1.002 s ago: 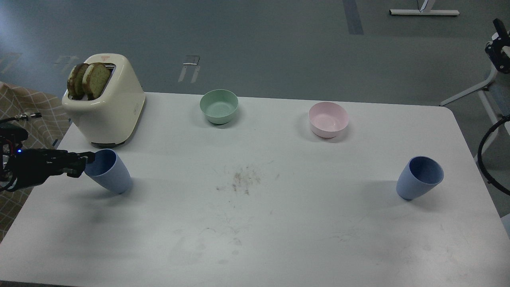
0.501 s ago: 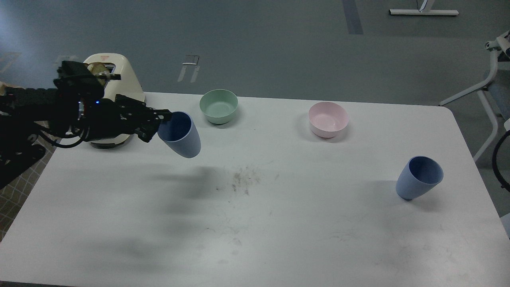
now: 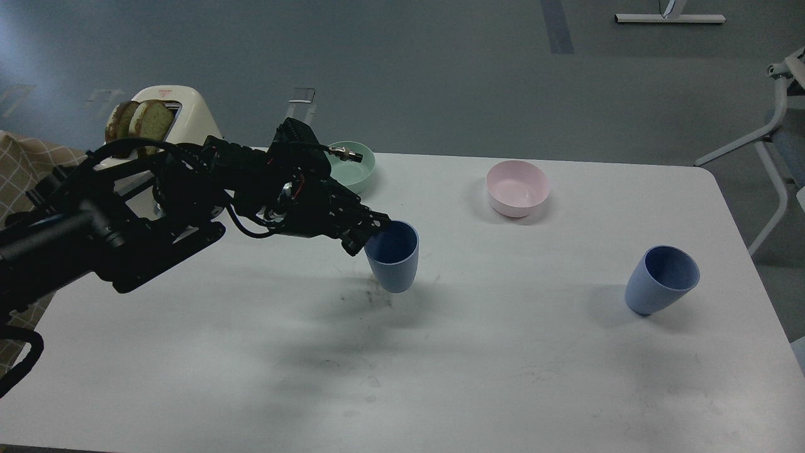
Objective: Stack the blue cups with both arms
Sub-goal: 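Lift the blue cup and carry it to the table center, then set the blue cup upright and release it with the left gripper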
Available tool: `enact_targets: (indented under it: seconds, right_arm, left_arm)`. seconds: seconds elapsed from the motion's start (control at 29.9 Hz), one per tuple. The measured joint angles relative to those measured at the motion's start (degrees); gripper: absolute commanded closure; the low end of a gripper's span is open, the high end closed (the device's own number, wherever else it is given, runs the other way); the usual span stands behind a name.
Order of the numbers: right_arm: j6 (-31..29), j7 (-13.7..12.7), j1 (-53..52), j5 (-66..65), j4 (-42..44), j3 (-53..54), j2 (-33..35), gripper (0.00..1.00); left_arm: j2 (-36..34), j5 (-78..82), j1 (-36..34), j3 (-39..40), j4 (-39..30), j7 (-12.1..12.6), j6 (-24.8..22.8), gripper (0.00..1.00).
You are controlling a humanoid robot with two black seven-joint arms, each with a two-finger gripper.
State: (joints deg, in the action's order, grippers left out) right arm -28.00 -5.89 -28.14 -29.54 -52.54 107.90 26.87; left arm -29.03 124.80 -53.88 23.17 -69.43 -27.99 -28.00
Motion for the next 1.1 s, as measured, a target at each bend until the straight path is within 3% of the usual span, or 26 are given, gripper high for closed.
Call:
enact_targets:
  seconds: [0.23, 0.67, 1.1]
  right_arm:
    - [0.00, 0.00, 0.88, 0.01, -0.40, 0.55, 0.02, 0.00]
    - [0.00, 0.00, 0.97, 0.01, -0.39, 0.56, -0.21, 0.00]
    - [0.00, 0.00, 1.15, 0.01, -0.37, 0.55, -0.17, 0.00]
  left_arm:
    - [5.15, 0.20, -1.31, -2.21, 5.72, -0.01, 0.00, 1.00]
    - [7.77, 0.19, -2.18, -3.98, 12.58, -0.03, 1.06, 1.00]
    - [7.62, 0.21, -4.50, -3.85, 12.73, 0.03, 1.09, 1.00]
